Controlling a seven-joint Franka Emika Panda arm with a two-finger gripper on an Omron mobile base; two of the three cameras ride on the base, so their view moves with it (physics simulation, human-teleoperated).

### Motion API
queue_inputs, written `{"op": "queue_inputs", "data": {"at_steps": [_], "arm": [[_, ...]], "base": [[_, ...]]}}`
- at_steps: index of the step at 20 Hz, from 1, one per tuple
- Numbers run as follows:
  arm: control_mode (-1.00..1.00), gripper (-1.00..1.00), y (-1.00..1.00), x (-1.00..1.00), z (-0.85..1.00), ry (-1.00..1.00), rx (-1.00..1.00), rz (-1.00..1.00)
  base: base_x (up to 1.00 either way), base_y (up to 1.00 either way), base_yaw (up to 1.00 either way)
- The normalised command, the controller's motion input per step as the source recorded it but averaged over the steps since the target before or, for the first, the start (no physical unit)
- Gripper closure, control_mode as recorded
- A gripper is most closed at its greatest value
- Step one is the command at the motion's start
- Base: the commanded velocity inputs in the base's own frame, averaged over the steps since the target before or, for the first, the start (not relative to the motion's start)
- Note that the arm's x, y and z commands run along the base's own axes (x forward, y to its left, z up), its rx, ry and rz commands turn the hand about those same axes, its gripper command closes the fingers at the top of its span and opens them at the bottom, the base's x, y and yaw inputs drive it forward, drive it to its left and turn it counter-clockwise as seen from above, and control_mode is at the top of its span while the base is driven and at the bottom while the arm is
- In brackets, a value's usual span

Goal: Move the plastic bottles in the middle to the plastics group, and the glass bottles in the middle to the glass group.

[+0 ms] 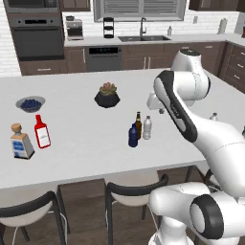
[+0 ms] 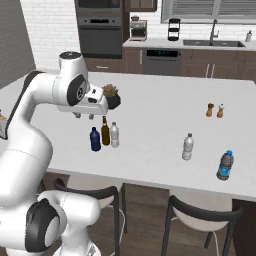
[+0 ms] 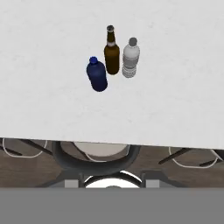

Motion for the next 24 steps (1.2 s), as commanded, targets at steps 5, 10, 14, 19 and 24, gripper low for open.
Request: {"op": "queue_inputs", "data": {"at_steps": [5,10,14,19,24], "arm": [[-1.00,-1.00,0.33,0.07,-0.20,0.00,0.00,0.00],[-1.00,-1.00,0.87,0.55,-0.52,0.00,-0.01,0.00],[-1.00,-1.00,0.09,0.63,-0.43,-0.02,0.03,0.00],[-1.00,-1.00,-0.09,0.54,-0.42,-0.05,0.03,0.00],[-1.00,-1.00,0.00,0.68,-0.24,-0.02,0.00,0.00]], "base": [[0.00,0.00,0.00],[0.00,0.00,0.00],[0.00,0.00,0.00],[0.00,0.00,0.00],[0.00,0.00,0.00]]}}
